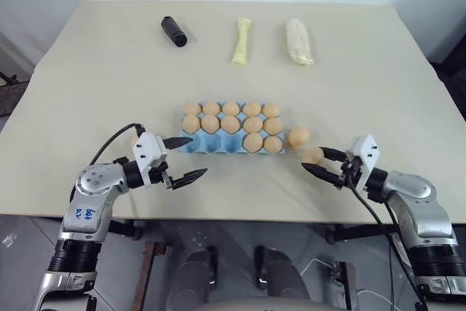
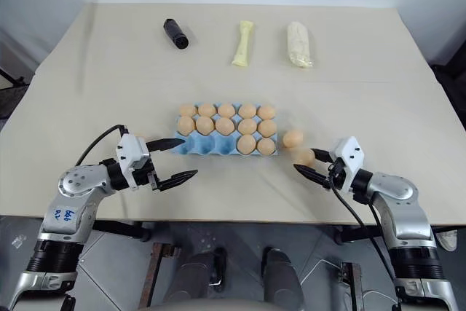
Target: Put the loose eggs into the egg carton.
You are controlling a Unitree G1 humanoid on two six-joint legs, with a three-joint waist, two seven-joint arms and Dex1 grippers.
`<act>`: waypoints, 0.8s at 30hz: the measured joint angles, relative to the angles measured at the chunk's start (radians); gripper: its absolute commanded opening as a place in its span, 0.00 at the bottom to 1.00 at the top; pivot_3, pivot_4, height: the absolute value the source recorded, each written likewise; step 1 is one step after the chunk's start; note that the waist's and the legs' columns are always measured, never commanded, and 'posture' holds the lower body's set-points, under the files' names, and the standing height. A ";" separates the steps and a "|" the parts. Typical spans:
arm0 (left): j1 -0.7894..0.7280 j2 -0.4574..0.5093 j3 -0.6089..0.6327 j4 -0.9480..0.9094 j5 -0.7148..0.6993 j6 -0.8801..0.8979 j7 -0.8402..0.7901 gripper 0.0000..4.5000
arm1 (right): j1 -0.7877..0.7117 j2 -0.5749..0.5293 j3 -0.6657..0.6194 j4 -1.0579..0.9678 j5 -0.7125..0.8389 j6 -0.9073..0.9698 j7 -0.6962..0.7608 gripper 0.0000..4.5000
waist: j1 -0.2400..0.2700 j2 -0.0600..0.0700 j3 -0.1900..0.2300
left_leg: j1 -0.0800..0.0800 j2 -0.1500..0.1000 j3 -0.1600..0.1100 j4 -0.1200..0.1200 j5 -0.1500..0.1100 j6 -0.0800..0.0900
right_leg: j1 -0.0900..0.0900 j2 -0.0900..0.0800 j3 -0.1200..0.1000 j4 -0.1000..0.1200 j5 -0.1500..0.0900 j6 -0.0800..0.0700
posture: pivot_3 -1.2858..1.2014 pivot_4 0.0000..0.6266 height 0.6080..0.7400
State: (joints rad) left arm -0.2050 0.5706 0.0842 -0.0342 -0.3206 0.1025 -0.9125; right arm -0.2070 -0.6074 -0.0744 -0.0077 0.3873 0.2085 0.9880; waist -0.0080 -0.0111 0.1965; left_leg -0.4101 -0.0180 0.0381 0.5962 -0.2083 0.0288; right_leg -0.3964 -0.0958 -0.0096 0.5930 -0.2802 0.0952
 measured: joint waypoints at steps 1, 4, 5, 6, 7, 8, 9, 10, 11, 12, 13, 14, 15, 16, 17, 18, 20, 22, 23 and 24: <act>0.008 0.001 0.014 0.000 -0.002 0.004 0.006 1.00 | -0.016 0.012 0.011 -0.032 0.016 0.023 0.000 0.52 | -0.004 0.000 0.000 | 0.000 0.000 0.000 0.000 0.000 0.000 | 0.000 0.000 0.000 0.000 0.000 0.000 | 0.52 0.24 1.00; 0.046 0.002 0.063 0.004 -0.010 0.006 0.024 1.00 | -0.115 0.058 0.072 -0.122 0.064 0.120 -0.007 0.52 | -0.018 0.000 0.000 | 0.000 0.001 0.000 0.000 -0.001 -0.001 | -0.001 0.000 -0.002 0.001 0.001 0.002 | 0.52 0.24 1.00; 0.055 0.002 0.072 0.009 -0.009 0.006 0.028 1.00 | -0.144 0.069 0.090 -0.140 0.065 0.136 -0.011 0.52 | -0.019 0.000 0.000 | 0.000 0.001 0.000 0.000 -0.001 -0.001 | -0.001 0.000 -0.003 0.001 0.001 0.002 | 0.52 0.24 1.00; 0.069 0.002 0.083 0.011 -0.010 0.005 0.031 1.00 | -0.175 0.077 0.119 -0.146 0.059 0.151 -0.017 0.52 | -0.019 0.000 0.000 | 0.000 0.001 0.000 0.000 -0.001 -0.001 | -0.001 0.000 -0.003 0.000 0.001 0.002 | 0.52 0.24 1.00; 0.083 0.002 0.095 0.013 -0.010 0.005 0.034 1.00 | -0.206 0.091 0.145 -0.142 0.046 0.163 -0.023 0.52 | -0.019 0.000 0.000 | -0.001 0.001 0.000 0.000 -0.001 -0.001 | -0.001 0.000 -0.003 0.000 0.000 0.000 | 0.52 0.24 1.00; 0.088 0.002 0.099 0.013 -0.011 0.005 0.039 1.00 | -0.229 0.109 0.165 -0.138 0.033 0.167 -0.029 0.52 | -0.020 0.000 0.000 | -0.002 0.001 0.000 -0.001 -0.001 -0.001 | -0.002 -0.001 -0.003 -0.001 0.000 -0.001 | 0.52 0.24 1.00; 0.096 0.002 0.107 0.012 -0.015 0.006 0.044 1.00 | -0.260 0.132 0.190 -0.120 0.021 0.175 -0.040 0.52 | -0.020 0.000 0.000 | -0.002 0.001 0.000 -0.001 -0.001 -0.001 | -0.003 -0.001 -0.004 -0.001 0.000 -0.001 | 0.52 0.24 1.00; 0.099 0.000 0.112 0.010 -0.020 0.007 0.050 1.00 | -0.295 0.160 0.212 -0.093 0.005 0.181 -0.049 0.52 | -0.020 0.000 0.000 | -0.003 0.001 0.000 -0.001 -0.001 -0.001 | -0.004 -0.001 -0.004 0.000 0.000 -0.001 | 0.52 0.24 1.00; 0.099 -0.001 0.114 0.006 -0.026 0.008 0.054 1.00 | -0.320 0.176 0.232 -0.074 -0.007 0.182 -0.054 0.52 | -0.020 0.000 0.000 | -0.005 0.001 0.001 -0.001 -0.001 -0.001 | -0.006 -0.002 -0.005 0.000 0.001 0.000 | 0.52 0.24 1.00; 0.103 -0.001 0.117 0.001 -0.030 0.008 0.060 1.00 | -0.351 0.198 0.253 -0.042 -0.027 0.180 -0.061 0.52 | -0.019 -0.001 -0.001 | -0.007 0.001 0.001 -0.001 -0.001 -0.002 | -0.010 -0.002 -0.007 0.001 0.002 0.001 | 0.52 0.24 1.00; 0.106 -0.002 0.118 -0.003 -0.031 0.009 0.065 1.00 | -0.376 0.216 0.271 -0.012 -0.045 0.174 -0.068 0.52 | -0.019 -0.002 -0.001 | -0.011 0.001 0.001 0.000 -0.001 -0.002 | -0.015 -0.004 -0.009 0.003 0.004 0.003 | 0.52 0.24 1.00; 0.111 -0.003 0.119 -0.007 -0.032 0.009 0.070 1.00 | -0.392 0.233 0.282 0.019 -0.060 0.164 -0.073 0.52 | -0.019 -0.002 -0.001 | -0.013 0.001 0.001 0.000 -0.001 -0.002 | -0.017 -0.004 -0.010 0.005 0.005 0.004 | 0.52 0.24 1.00; 0.118 -0.003 0.121 -0.012 -0.032 0.011 0.073 1.00 | -0.407 0.245 0.296 0.051 -0.078 0.159 -0.079 0.52 | -0.020 -0.002 -0.001 | -0.013 0.001 0.002 0.000 -0.001 -0.002 | -0.017 -0.005 -0.011 0.006 0.005 0.004 | 0.52 0.24 1.00; 0.123 -0.003 0.122 -0.020 -0.033 0.012 0.076 1.00 | -0.416 0.252 0.305 0.074 -0.092 0.152 -0.082 0.52 | -0.020 -0.002 -0.001 | -0.013 0.001 0.002 0.000 -0.001 -0.002 | -0.018 -0.005 -0.012 0.006 0.005 0.004 | 0.52 0.24 1.00; 0.130 -0.003 0.124 -0.028 -0.034 0.013 0.080 1.00 | -0.423 0.263 0.309 0.098 -0.104 0.142 -0.084 0.60 | -0.020 -0.002 -0.001 | -0.013 0.001 0.002 0.000 -0.002 -0.002 | -0.018 -0.005 -0.013 0.007 0.005 0.004 | 0.52 0.24 1.00; 0.137 -0.003 0.127 -0.035 -0.035 0.013 0.084 1.00 | -0.442 0.278 0.320 0.133 -0.123 0.136 -0.086 0.67 | -0.021 -0.002 -0.001 | -0.013 0.001 0.002 0.000 -0.002 -0.003 | -0.018 -0.005 -0.013 0.008 0.005 0.004 | 0.52 0.24 1.00; 0.141 -0.004 0.130 -0.038 -0.036 0.017 0.093 1.00 | -0.458 0.297 0.337 0.159 -0.143 0.120 -0.085 0.81 | -0.022 -0.002 -0.001 | -0.012 0.001 0.002 0.000 -0.002 -0.003 | -0.019 -0.005 -0.014 0.009 0.005 0.004 | 0.52 0.24 1.00; 0.143 -0.004 0.132 -0.044 -0.037 0.018 0.099 1.00 | -0.459 0.306 0.349 0.169 -0.153 0.111 -0.076 0.96 | -0.023 -0.002 -0.001 | -0.012 0.002 0.002 0.000 -0.002 -0.003 | -0.019 -0.005 -0.015 0.010 0.005 0.004 | 0.52 0.24 1.00; 0.144 -0.004 0.132 -0.047 -0.038 0.019 0.103 1.00 | -0.457 0.305 0.351 0.168 -0.156 0.104 -0.067 0.99 | -0.022 -0.002 -0.001 | -0.012 0.001 0.002 0.000 -0.002 -0.003 | -0.019 -0.005 -0.015 0.011 0.005 0.004 | 0.52 0.24 1.00; 0.146 -0.004 0.133 -0.052 -0.039 0.019 0.104 1.00 | -0.450 0.300 0.347 0.159 -0.155 0.101 -0.058 0.99 | -0.022 -0.002 -0.001 | -0.012 0.001 0.002 0.001 -0.002 -0.003 | -0.019 -0.005 -0.015 0.011 0.005 0.004 | 0.52 0.24 1.00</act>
State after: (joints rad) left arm -0.0586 0.5670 0.2170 -0.0863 -0.3593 0.1220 -0.8086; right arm -0.6574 -0.3070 0.2728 0.1510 0.2323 0.3091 0.9303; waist -0.0301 -0.0132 0.1952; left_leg -0.4221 -0.0165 0.0401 0.5972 -0.2104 0.0255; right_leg -0.4149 -0.1007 -0.0243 0.6036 -0.2756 0.0990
